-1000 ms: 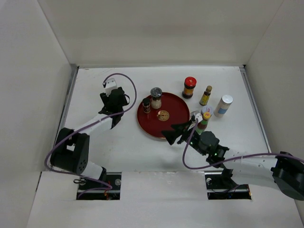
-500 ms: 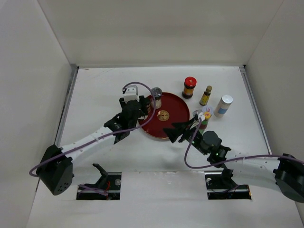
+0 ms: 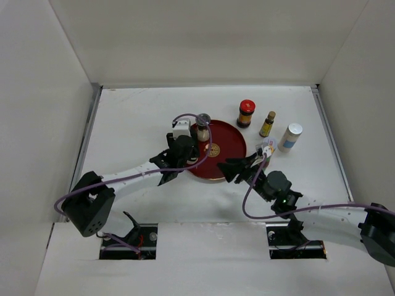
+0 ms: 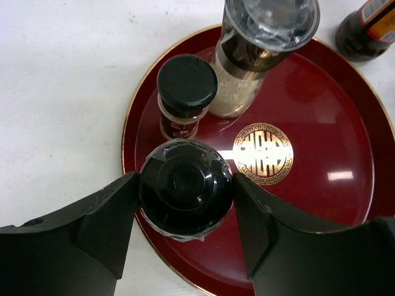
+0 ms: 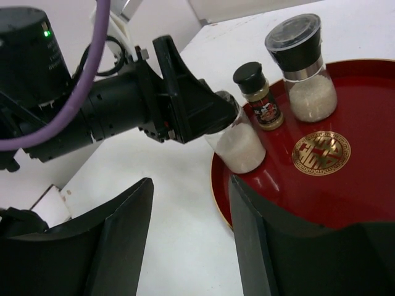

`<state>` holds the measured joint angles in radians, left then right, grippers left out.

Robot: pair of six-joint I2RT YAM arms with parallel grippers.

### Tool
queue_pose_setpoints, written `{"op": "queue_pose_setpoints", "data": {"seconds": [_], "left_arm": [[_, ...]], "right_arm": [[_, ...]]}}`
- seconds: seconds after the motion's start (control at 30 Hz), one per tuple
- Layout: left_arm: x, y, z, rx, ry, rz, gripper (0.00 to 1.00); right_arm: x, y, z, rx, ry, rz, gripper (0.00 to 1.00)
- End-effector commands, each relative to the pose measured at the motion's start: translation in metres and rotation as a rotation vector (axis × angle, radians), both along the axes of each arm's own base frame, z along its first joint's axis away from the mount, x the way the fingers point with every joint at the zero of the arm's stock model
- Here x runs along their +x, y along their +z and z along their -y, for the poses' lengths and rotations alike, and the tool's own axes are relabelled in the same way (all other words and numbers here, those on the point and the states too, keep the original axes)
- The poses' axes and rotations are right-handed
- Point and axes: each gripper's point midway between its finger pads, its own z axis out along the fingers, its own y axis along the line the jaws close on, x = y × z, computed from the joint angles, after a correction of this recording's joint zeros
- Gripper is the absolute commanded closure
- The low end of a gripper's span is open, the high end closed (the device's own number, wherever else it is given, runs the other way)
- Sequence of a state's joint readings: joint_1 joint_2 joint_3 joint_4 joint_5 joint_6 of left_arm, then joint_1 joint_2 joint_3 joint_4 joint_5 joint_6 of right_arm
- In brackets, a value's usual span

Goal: Organize the condiment bottles

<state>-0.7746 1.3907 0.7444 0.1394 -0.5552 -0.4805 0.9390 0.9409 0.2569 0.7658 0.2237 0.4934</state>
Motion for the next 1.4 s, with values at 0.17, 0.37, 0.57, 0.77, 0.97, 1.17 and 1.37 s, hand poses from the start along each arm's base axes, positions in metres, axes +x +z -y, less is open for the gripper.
{"op": "queue_pose_setpoints", "data": {"seconds": [0.17, 0.37, 0.57, 0.77, 0.97, 1.17, 1.37], "left_arm": [[0.008, 0.012, 0.006, -0.085, 0.002, 0.076, 0.43], [0.001, 0.044, -0.007, -0.163, 0.005, 0.168, 0.15], [-0.010, 0.083, -0.060, -0.325, 0.143, 0.336, 0.00], [-0.022, 0.062, -0.124, -0.399, 0.339, 0.377, 0.00], [-0.014, 0.032, -0.139, -0.442, 0.354, 0.321, 0.00], [-0.010, 0.011, -0.131, -0.442, 0.337, 0.261, 0.00], [-0.009, 0.008, -0.129, -0.446, 0.331, 0.251, 0.00]], "right_arm": [[0.018, 0.021, 0.008, 0.011, -0.101, 0.010, 0.27], [0.049, 0.045, 0.012, -0.066, -0.209, -0.001, 0.12], [0.117, 0.060, 0.039, -0.167, -0.409, -0.016, 0.04], [0.194, 0.049, 0.096, -0.367, -0.678, -0.119, 0.00], [0.247, 0.036, 0.125, -0.531, -0.789, -0.196, 0.00], [0.276, 0.016, 0.129, -0.607, -0.748, -0.309, 0.00], [0.288, -0.011, 0.131, -0.649, -0.711, -0.395, 0.00]]}}
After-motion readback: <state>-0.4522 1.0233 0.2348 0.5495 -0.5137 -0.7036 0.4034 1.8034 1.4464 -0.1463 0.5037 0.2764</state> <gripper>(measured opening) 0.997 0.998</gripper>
